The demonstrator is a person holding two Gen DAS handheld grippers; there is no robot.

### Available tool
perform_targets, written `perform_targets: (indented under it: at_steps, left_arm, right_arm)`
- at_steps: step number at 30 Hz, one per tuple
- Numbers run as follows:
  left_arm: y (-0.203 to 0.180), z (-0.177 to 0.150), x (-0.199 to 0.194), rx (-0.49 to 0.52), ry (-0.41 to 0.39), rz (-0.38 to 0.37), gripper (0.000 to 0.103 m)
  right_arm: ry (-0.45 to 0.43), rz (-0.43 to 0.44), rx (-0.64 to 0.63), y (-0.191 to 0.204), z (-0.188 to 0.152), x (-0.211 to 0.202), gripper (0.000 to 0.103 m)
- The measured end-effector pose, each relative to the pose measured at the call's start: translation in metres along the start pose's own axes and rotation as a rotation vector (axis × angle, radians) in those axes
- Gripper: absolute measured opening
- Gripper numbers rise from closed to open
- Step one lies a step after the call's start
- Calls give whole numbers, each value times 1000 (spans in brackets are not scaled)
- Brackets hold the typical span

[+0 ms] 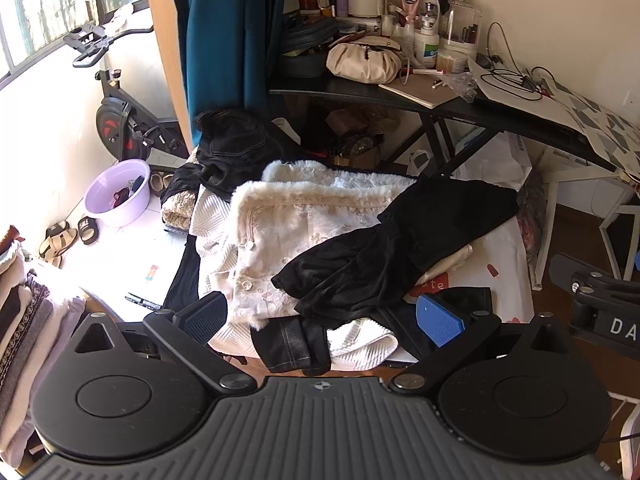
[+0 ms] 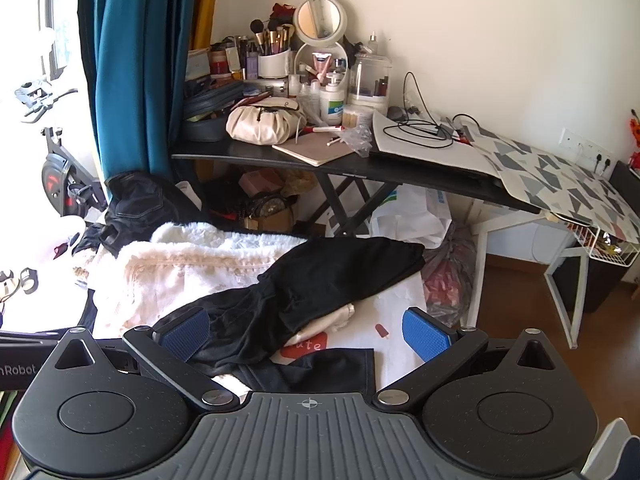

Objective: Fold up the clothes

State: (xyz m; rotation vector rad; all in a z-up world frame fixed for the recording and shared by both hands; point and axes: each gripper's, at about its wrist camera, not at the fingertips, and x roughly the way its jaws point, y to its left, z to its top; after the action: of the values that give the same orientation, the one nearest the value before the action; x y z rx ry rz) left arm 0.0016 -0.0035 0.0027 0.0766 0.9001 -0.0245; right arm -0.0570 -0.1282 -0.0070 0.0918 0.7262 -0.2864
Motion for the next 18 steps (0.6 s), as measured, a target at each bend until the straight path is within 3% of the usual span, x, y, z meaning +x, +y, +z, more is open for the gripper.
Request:
perform_targets:
  at_steps: [5, 8, 18]
  left_arm:
    - [-6, 6, -2, 46, -29, 27, 103]
    - [2, 1, -11, 9, -66, 5, 103]
    - [-2, 1, -9, 45, -59, -3, 103]
  right_arm:
    - [-4, -2, -1, 5, 4, 1, 102]
    - [-6, -4, -2, 8, 7, 1, 102]
    - [-12, -7, -12, 8, 9, 2, 102]
